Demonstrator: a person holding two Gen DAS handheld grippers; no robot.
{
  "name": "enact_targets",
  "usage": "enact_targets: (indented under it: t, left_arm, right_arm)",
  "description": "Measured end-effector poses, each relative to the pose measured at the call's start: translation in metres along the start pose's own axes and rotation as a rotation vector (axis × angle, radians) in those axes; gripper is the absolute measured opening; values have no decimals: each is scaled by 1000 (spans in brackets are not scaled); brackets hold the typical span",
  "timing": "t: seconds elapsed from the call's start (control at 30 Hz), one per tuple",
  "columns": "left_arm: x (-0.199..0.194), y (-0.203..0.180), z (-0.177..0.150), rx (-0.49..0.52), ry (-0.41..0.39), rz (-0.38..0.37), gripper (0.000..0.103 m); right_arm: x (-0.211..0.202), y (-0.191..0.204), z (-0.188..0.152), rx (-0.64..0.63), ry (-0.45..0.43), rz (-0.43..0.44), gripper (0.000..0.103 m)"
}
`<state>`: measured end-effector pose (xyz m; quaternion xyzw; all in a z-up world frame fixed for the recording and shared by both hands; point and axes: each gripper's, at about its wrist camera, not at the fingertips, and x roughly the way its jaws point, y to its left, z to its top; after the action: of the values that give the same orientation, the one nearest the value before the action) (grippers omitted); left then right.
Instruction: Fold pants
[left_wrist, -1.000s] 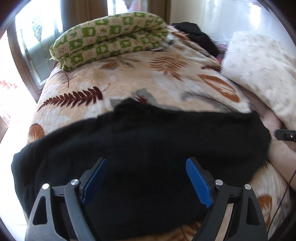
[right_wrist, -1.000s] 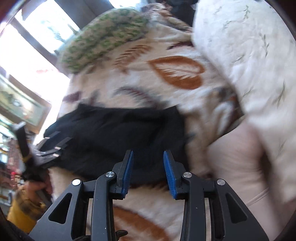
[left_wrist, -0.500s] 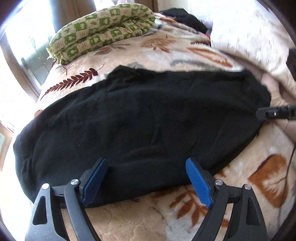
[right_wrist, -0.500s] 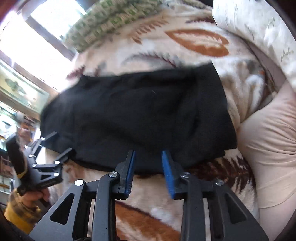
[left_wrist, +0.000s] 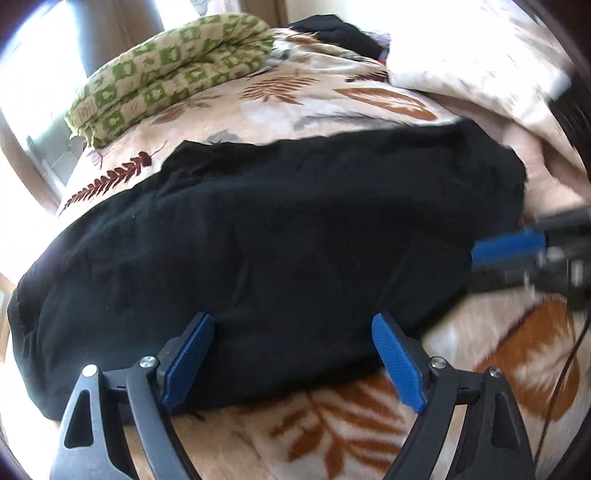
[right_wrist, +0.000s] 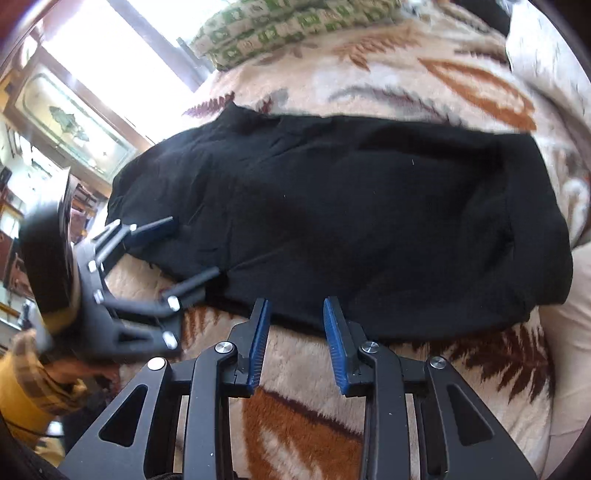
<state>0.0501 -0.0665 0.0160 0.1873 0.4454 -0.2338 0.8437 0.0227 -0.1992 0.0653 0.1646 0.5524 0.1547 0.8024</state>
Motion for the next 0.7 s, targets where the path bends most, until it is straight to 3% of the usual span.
enact_targets:
  t: [0.1, 0.23, 0.33, 0.37, 0.57, 0.7]
  left_arm:
    - [-3, 4, 0, -10, 8, -21, 89]
    - [-5, 3, 6, -8, 37, -23, 88]
    - [-10, 7, 15, -51, 47, -81, 88]
    - [-12, 9, 20, -71, 42, -114, 88]
    - [-11, 0, 64, -111, 16, -191, 88]
    - [12, -15, 89, -107, 32, -183, 88]
  right_arm:
    - [-10, -9, 6, 93, 20, 68, 34]
    - [-49, -26, 16, 175, -108, 42, 37]
    - [-77, -48, 14, 299, -199, -12, 63]
    - [-81, -54, 11, 326, -215, -30, 67]
    - [-75, -77, -7, 444, -190, -127, 67]
    - [-60, -91, -17, 521, -151, -97, 67]
